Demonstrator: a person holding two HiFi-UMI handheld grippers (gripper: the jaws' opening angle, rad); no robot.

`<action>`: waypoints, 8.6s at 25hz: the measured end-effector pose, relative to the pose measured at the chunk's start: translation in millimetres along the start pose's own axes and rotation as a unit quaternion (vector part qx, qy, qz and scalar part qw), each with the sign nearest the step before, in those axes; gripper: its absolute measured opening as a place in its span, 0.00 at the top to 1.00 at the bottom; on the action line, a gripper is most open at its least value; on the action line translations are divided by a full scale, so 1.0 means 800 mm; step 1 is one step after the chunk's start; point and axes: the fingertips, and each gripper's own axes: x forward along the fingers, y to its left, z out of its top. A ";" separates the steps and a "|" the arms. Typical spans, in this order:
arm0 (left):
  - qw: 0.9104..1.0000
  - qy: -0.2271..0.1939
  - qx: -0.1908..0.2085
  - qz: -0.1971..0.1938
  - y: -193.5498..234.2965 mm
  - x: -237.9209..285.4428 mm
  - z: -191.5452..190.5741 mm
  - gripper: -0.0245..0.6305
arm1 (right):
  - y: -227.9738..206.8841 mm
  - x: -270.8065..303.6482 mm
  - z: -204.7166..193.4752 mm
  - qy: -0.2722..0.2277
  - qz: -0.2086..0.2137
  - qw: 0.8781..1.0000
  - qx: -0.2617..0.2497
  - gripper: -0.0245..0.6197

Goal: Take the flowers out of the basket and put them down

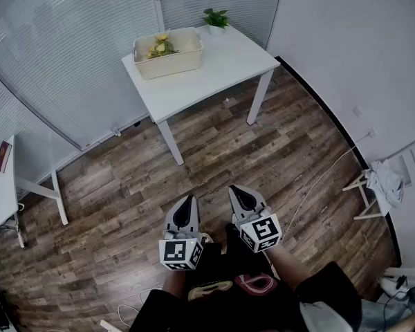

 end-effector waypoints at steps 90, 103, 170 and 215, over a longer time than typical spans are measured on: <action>0.991 -0.020 -0.002 0.135 0.146 0.383 0.063 0.94 | -0.287 0.362 0.087 0.024 0.065 0.998 0.007 0.95; 0.994 -0.016 0.001 0.106 0.271 0.466 0.109 0.94 | -0.285 0.492 0.120 0.021 0.025 0.999 0.015 0.95; 0.959 -0.041 -0.011 0.280 0.473 0.580 0.186 0.94 | -0.299 0.879 0.164 0.298 0.218 0.919 -0.139 0.62; 0.939 -0.050 -0.062 0.333 0.543 0.560 0.184 0.94 | -0.322 0.983 0.029 0.462 0.168 0.851 -0.183 0.58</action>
